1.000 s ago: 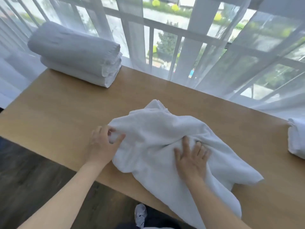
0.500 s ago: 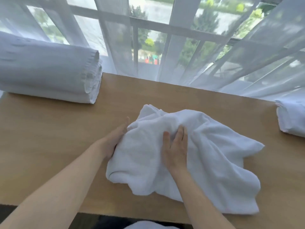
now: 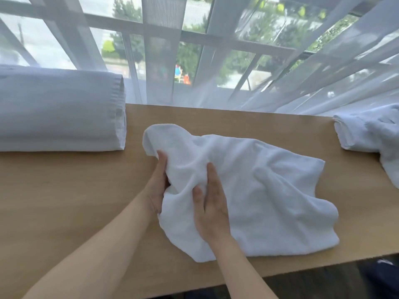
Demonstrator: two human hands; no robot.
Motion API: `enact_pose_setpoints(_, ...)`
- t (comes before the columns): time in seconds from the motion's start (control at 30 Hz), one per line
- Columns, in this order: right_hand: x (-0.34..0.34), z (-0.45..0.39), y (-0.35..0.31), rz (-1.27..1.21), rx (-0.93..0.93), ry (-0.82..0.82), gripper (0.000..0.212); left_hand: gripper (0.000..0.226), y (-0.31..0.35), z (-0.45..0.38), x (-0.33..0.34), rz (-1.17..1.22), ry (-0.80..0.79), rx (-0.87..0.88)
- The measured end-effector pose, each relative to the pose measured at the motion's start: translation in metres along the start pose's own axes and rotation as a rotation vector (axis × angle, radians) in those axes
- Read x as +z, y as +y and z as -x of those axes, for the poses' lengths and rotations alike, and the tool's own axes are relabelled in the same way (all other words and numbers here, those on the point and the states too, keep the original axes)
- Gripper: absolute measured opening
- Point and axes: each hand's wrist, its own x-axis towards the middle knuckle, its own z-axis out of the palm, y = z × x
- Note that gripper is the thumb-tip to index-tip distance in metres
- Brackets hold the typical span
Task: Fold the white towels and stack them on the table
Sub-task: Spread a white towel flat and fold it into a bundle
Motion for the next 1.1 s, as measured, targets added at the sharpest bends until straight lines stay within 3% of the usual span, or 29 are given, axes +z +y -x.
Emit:
enact_pose_setpoints(0.17, 0.014, -0.005, 0.017, 0.056, 0.122, -0.1, 0.061, 0.087, 0.035, 0.024, -0.004, -0.261, 0.095, 0.083)
enact_pose_setpoints(0.27, 0.018, -0.016, 0.04, 0.365, 0.25, -0.288, 0.062, 0.065, 0.06, 0.044, -0.011, -0.605, 0.149, 0.174)
enact_pose_setpoints(0.3, 0.02, -0.018, 0.048, 0.498, 0.267, -0.343, 0.062, 0.066, 0.065, 0.048, -0.016, -0.745, 0.261, 0.233)
enact_pose_setpoints(0.37, 0.023, -0.016, 0.062, 0.668, 0.254, -0.373, 0.063, 0.072, 0.071, 0.057, -0.033, -1.004, 0.69, 0.344)
enact_pose_setpoints(0.4, 0.024, -0.015, 0.066, 0.69, 0.245, -0.361, 0.064, 0.077, 0.07, 0.061, -0.042, -1.115, 0.833, 0.357)
enact_pose_setpoints(0.43, 0.026, -0.015, 0.069, 0.693, 0.243, -0.345, 0.064, 0.084, 0.068, 0.064, -0.053, -1.191, 0.879, 0.336)
enact_pose_setpoints(0.5, 0.025, -0.016, 0.075, 0.712, 0.233, -0.321, 0.064, 0.102, 0.061, 0.064, -0.073, -1.212, 0.812, 0.279)
enact_pose_setpoints(0.67, -0.004, -0.028, 0.099, 0.777, 0.249, -0.319, 0.065, 0.134, 0.047, 0.051, -0.078, -0.961, 0.644, 0.225)
enact_pose_setpoints(0.83, -0.041, -0.058, 0.104, 0.763, 0.402, -0.42, 0.066, 0.117, 0.018, 0.049, -0.057, -0.535, 0.407, 0.029)
enact_pose_setpoints(0.97, -0.023, -0.048, 0.075, 0.624, 0.382, -0.353, 0.067, 0.093, 0.003, 0.065, -0.063, -0.208, 0.152, -0.099)
enact_pose_setpoints(1.1, 0.009, -0.016, 0.053, 0.463, 0.295, -0.335, 0.069, 0.107, -0.007, 0.072, -0.058, -0.419, 0.165, -0.347)
